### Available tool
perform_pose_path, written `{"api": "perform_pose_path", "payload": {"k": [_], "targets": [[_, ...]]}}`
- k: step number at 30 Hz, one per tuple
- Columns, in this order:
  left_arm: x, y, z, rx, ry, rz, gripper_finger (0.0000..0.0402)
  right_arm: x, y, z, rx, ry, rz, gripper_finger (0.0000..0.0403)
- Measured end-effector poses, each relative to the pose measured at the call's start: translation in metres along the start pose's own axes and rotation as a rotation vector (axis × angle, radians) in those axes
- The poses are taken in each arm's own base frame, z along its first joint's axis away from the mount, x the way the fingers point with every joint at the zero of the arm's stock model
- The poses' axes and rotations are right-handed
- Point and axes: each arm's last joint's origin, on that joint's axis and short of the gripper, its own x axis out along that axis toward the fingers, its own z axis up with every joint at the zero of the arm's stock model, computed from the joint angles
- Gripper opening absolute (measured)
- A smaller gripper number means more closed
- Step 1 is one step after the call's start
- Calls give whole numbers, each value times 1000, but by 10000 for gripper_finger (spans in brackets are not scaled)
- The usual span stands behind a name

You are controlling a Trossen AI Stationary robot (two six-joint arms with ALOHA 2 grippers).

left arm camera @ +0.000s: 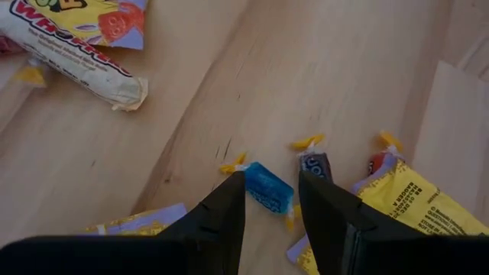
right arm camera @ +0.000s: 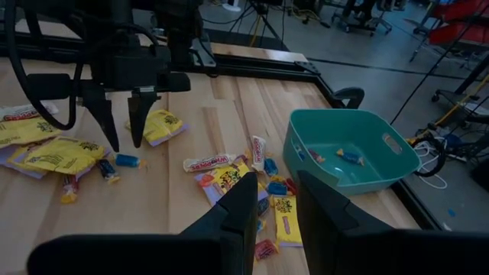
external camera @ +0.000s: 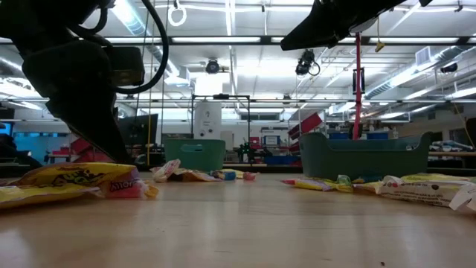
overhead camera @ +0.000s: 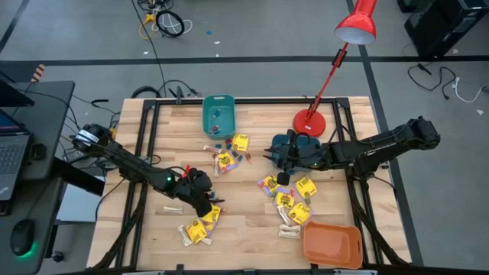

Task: Sort candy
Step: Put the blue candy into the green bin

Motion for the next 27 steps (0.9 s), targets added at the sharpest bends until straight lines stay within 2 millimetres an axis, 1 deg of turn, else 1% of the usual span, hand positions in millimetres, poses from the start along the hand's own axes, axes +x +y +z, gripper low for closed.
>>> {"api": "perform_pose_path", "payload": {"k": [3, 9, 13, 20, 24, 27], "targets": [[1, -1, 0, -1, -3, -1, 127, 0, 0, 0, 0, 0, 0, 77], [14, -5, -7, 11, 18, 9, 127, 0, 0, 0, 0, 0, 0, 77], [17, -5, -9, 1, 25, 19, 127, 0, 0, 0, 0, 0, 0, 77], [17, 2, -15, 6, 78, 93, 127, 0, 0, 0, 3, -1, 0, 77], [17, 2, -15, 24, 63, 98, 126, 0, 0, 0, 3, -1, 0, 77], [17, 3, -14, 39, 55, 109, 115, 0, 0, 0, 3, -1, 0, 77]]}}
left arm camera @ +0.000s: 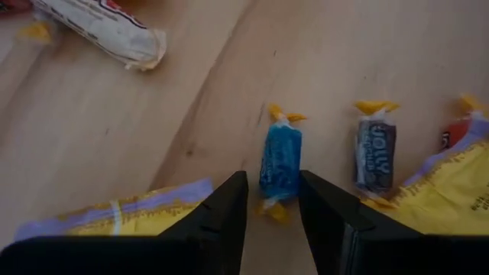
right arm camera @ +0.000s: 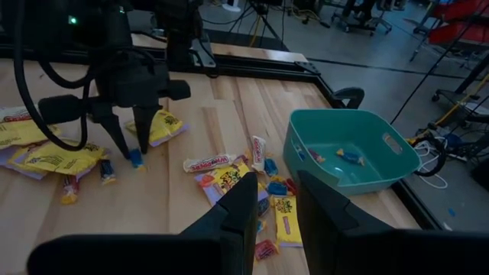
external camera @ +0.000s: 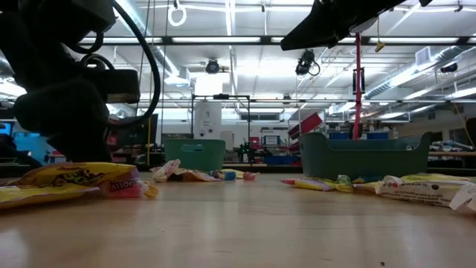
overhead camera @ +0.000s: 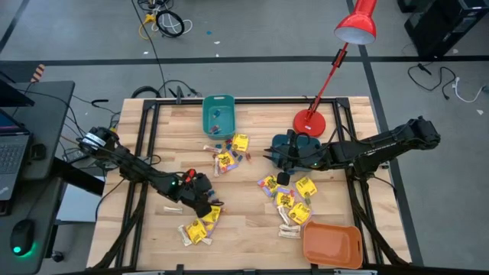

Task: Sort candy
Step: Put the blue candy into the green bin

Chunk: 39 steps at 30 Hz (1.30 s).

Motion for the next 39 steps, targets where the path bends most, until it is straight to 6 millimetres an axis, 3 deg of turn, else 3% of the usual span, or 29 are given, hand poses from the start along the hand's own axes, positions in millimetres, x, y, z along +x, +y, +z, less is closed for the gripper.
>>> {"api": "perform_pose_path", "payload": {"k": [11, 17, 29, 39], "targets": [[0, 0, 1, 23, -12, -2, 19, 0, 0, 0, 0, 0, 0, 77], [-5, -1, 4, 43, -12, -29, 13, 0, 0, 0, -1, 0, 0, 77], [-45, 4, 24, 83, -136, -95, 9, 0, 0, 0, -2, 1, 0, 77], [-74, 18, 35, 104, -289, -47, 9, 0, 0, 0, -3, 1, 0, 77]]}}
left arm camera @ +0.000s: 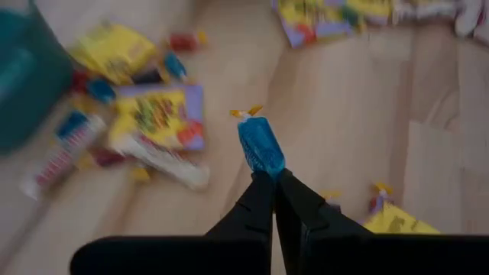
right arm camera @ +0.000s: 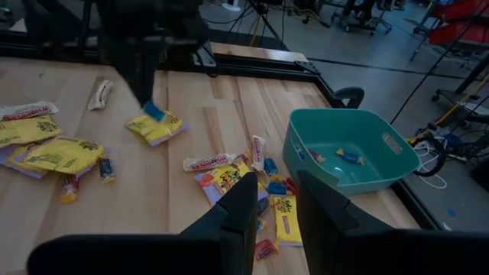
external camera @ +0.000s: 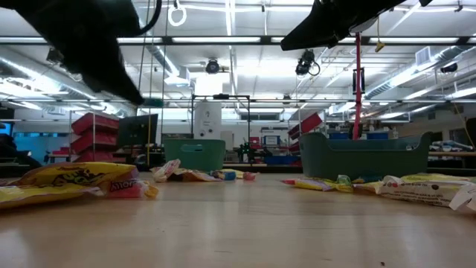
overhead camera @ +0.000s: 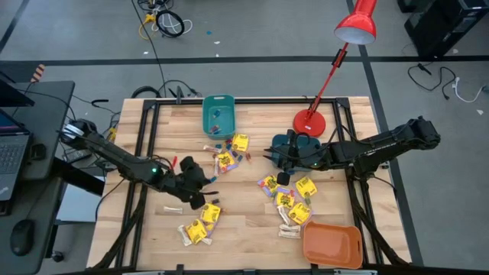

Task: Sort candy
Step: Put the blue candy into the green bin

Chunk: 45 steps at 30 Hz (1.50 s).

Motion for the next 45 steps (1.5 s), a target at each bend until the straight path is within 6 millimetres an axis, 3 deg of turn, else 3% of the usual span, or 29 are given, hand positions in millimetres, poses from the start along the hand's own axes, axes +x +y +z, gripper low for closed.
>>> {"api": "perform_pose_path", "payload": {"k": [11, 20, 29, 38, 45], "targets": [[-17, 56, 48, 59, -186, 239, 1, 0, 0, 0, 0, 0, -1, 77], [-20, 117, 91, 91, -183, 317, 0, 0, 0, 0, 0, 0, -1, 77], [-11, 178, 93, -60, -129, 248, 0, 0, -1, 0, -1, 2, -2, 77], [43, 214, 88, -140, -46, 226, 0, 1, -2, 0, 3, 4, -9, 77], [63, 231, 79, -184, 4, 231, 0, 1, -2, 0, 3, 5, -9, 77]]}}
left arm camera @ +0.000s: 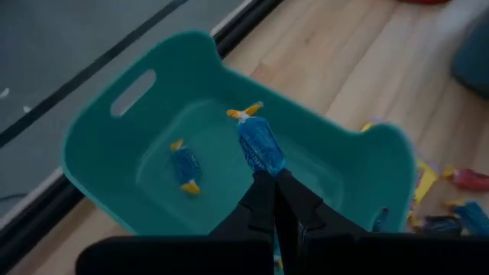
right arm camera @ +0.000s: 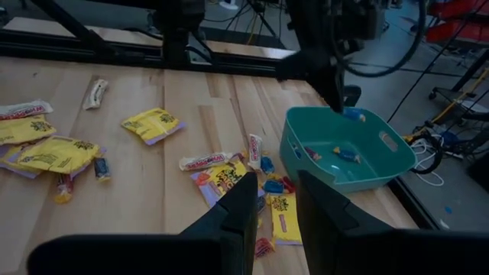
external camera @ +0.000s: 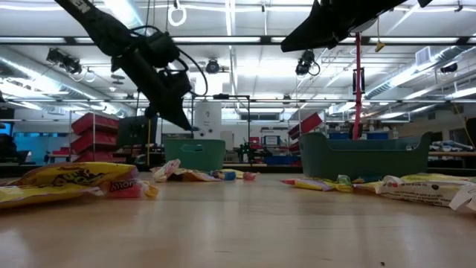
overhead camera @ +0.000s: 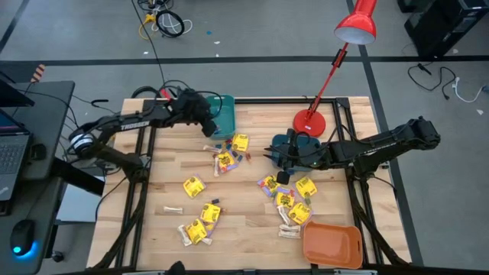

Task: Sort candy
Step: Put the blue candy into the green bin, then put the violet candy into the green bin

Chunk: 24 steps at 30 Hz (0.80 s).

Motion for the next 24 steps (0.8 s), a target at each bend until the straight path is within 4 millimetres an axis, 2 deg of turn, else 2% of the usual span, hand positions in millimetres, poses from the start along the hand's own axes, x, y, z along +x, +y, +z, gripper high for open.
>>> {"api": "perform_pose_path", "payload": {"k": [6, 10, 24], "targets": [[15, 3, -8, -23, 59, 15, 0, 0, 0, 0, -1, 1, -1, 77], [18, 4, -9, -23, 69, 15, 5, 0, 0, 0, -1, 1, -1, 77], [18, 3, -9, -45, 70, 16, 69, 0, 0, 0, -1, 2, -1, 77]]}}
